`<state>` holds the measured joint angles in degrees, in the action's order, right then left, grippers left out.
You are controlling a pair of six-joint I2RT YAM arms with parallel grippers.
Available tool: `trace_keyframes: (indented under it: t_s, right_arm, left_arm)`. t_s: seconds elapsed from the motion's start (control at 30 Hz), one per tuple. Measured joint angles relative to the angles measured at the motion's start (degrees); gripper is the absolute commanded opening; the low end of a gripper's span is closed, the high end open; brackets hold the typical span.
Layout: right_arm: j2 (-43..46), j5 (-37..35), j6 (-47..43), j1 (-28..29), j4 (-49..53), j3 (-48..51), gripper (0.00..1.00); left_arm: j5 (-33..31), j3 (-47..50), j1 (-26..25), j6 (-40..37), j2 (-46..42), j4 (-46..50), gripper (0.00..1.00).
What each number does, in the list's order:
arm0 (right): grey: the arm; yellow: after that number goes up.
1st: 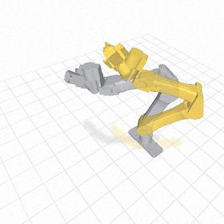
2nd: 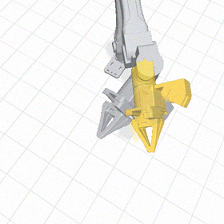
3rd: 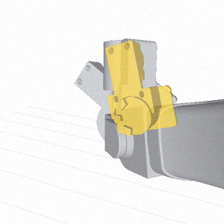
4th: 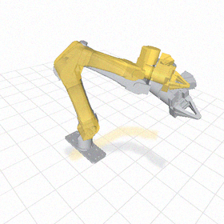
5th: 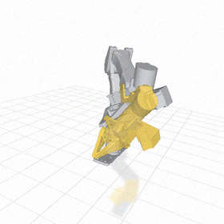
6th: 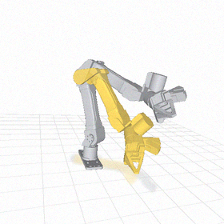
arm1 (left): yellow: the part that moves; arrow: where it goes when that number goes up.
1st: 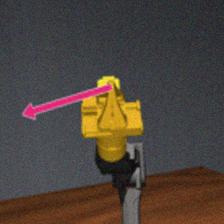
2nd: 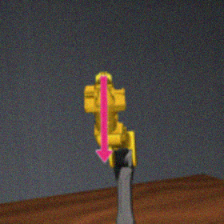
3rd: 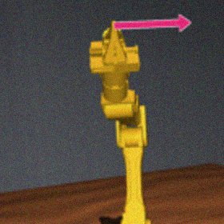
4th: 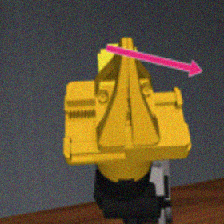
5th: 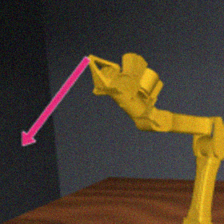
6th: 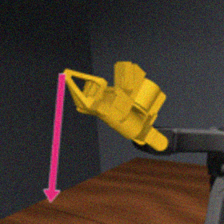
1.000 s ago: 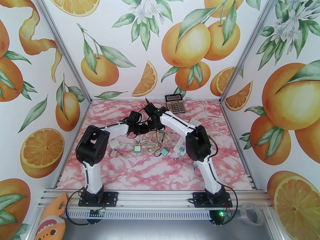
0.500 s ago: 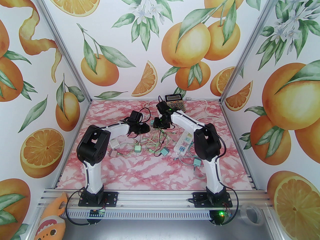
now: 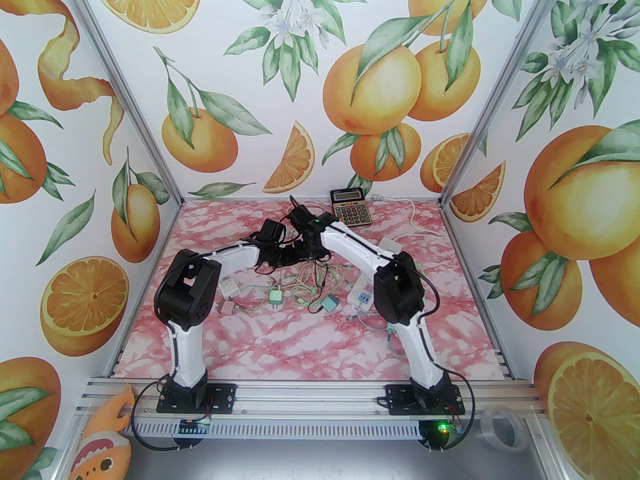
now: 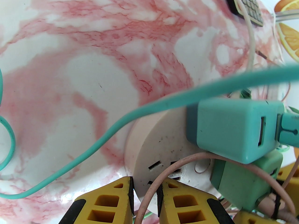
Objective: Pull the plug off the socket
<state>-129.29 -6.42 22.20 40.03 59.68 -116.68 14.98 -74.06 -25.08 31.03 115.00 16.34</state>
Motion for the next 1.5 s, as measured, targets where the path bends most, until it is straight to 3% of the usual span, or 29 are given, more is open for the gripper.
trace_keyframes:
  t_s: [0.13,0.4,0.57,0.93,1.07,1.5]
  right_arm:
    - [0.2,0.9,0.07,-0.61,-0.24,0.63,0.36]
    - [5.95,14.73,5.46,-8.24,-10.47,12.2,0.36]
    - [7.08,18.84,8.17,-10.32,-14.4,14.56,0.36]
    - [3.67,10.14,3.85,-3.89,-6.43,3.91,0.37]
    - [3.26,8.2,3.48,-3.82,-4.94,3.85,0.44]
    - [4.44,5.86,3.48,-4.35,-5.31,4.79,0.51]
  left_arm:
    - [0.0,-0.2,0.0,-0.09,0.11,0.15,0.22]
    - [0.13,-0.2,-0.17,-0.09,0.5,-1.05,0.21]
    - [0.17,-0.17,-0.26,-0.07,0.61,-1.33,0.21]
    - [0.11,-0.61,-0.07,-0.09,0.63,-0.66,0.23]
    - [0.44,-0.72,-0.11,-0.07,0.68,-0.61,0.25]
    - [0.59,-1.95,-0.13,0.0,1.14,0.66,0.29]
